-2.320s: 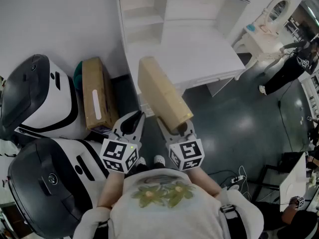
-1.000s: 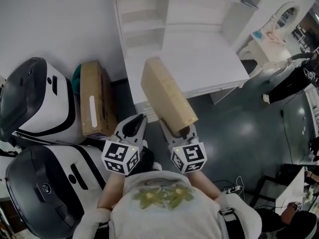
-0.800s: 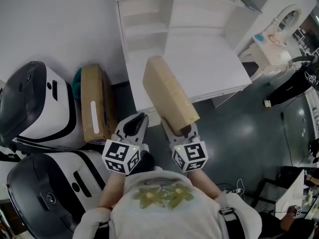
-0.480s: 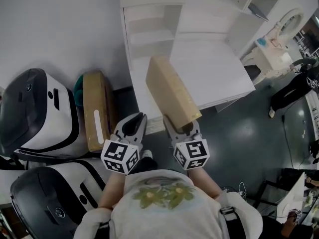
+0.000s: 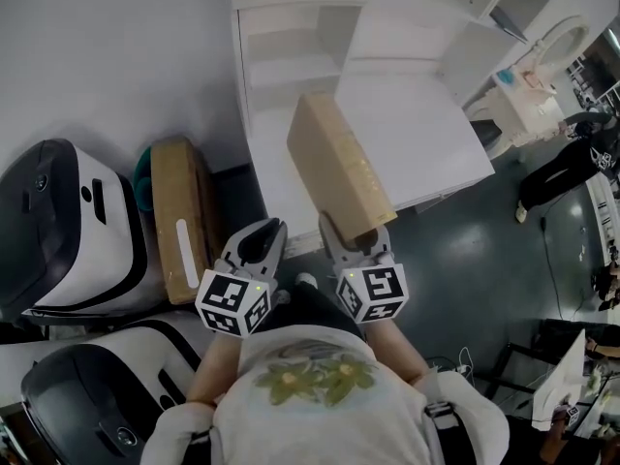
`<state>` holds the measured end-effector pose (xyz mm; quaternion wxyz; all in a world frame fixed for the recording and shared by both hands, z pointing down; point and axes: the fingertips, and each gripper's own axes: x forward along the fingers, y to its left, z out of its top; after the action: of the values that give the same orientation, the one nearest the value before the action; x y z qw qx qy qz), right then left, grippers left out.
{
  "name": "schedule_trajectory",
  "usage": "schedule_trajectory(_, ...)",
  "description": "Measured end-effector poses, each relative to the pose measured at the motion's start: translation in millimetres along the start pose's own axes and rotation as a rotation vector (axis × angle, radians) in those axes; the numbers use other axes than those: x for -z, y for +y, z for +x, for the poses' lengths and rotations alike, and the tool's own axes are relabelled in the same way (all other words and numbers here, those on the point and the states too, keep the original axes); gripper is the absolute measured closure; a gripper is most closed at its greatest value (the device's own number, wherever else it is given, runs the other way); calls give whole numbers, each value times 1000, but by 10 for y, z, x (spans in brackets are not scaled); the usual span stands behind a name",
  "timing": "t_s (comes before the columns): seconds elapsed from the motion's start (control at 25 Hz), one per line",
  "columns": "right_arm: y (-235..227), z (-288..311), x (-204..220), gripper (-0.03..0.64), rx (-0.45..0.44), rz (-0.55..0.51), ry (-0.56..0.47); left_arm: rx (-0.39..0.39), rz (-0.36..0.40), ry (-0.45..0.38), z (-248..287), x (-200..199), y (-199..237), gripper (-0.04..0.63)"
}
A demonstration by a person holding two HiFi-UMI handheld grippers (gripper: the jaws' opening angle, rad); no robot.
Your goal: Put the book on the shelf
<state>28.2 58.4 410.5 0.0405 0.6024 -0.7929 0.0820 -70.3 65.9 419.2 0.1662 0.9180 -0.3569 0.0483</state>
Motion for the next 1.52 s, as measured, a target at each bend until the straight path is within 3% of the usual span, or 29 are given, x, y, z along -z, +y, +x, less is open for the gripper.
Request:
schedule_trajectory(0.36, -252, 452, -108, 379, 6, -8, 5, -8, -28, 15, 381, -103, 260, 538)
schedule_trajectory(1.12, -732, 1447, -390, 379, -42, -38, -34, -47, 20, -1, 1246, -563, 707, 538)
schedule_trajectory(1.52, -873, 1870, -321, 379, -48, -45, -19, -83, 40, -9, 1517, -712, 904, 538)
